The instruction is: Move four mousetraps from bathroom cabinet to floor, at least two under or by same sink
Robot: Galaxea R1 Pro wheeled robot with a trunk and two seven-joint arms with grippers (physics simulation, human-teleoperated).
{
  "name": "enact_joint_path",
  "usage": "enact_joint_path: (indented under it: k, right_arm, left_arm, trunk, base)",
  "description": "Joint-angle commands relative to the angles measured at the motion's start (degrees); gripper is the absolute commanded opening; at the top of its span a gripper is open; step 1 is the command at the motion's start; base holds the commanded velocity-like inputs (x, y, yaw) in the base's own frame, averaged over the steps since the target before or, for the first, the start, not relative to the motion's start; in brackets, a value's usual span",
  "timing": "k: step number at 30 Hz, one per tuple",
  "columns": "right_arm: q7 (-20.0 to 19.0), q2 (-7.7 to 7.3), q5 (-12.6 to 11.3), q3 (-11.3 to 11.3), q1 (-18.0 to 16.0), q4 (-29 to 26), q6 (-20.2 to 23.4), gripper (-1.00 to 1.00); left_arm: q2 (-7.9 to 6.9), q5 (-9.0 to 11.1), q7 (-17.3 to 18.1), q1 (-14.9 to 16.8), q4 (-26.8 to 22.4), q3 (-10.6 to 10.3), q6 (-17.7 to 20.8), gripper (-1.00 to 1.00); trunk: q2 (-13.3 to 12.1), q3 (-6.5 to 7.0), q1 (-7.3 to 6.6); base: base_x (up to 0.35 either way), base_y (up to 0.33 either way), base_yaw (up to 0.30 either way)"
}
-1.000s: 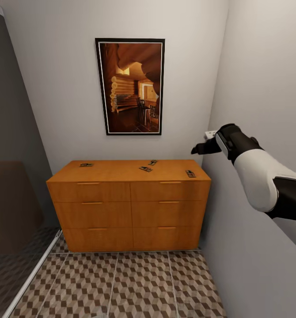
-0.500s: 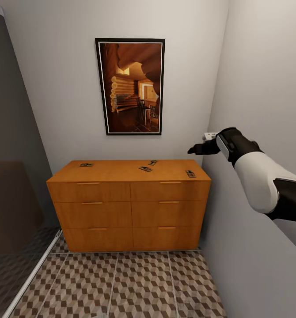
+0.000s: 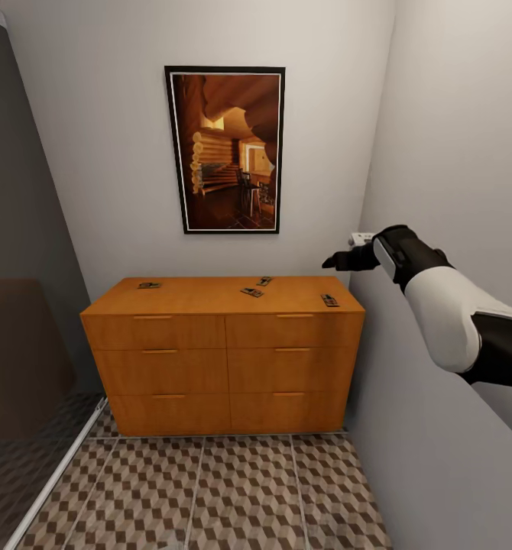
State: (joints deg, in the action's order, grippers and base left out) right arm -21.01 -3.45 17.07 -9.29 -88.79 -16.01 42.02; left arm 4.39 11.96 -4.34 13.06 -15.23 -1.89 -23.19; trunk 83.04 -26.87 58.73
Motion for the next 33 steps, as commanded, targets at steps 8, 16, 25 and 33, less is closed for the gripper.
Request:
enact_joint_path:
  k: [8,16,25,33]
  right_arm:
    - [-0.23,0.02,0.74,-0.38,1.13,-0.08,-1.03,1.0]
    - [-0.17,0.02,0.84,-0.38,2.87,-0.08,-1.22,1.0]
    - [-0.15,0.02,0.96,-0.38,4.88,-0.08,-2.31,1.0]
    - [-0.1,0.02,1.01,-0.38,5.86,-0.08,-3.14,1.0]
  left_arm:
    - [0.0,0.25,-0.23,0.04,0.03,-0.22,-0.19,1.0]
    - [0.0,0.25,-0.23,0.04,0.03,-0.22,-0.19,1.0]
    - [0.0,0.25,-0.26,0.04,0.03,-0.22,-0.16,1.0]
    - [0.0,0.25,-0.26,0.04,0.03,-0.22,-0.14,1.0]
  trunk:
    - [0.03,-0.06,0.0]
    - [0.03,-0.06,0.0]
    - [0.03,-0.06,0.0]
    - [0.03,-0.06,0.0]
  base:
    - [0.0,0.0,0.0]
    - [0.0,0.0,0.0]
    - [0.041,0.0,0.0]
    - [0.267,0.0,0.0]
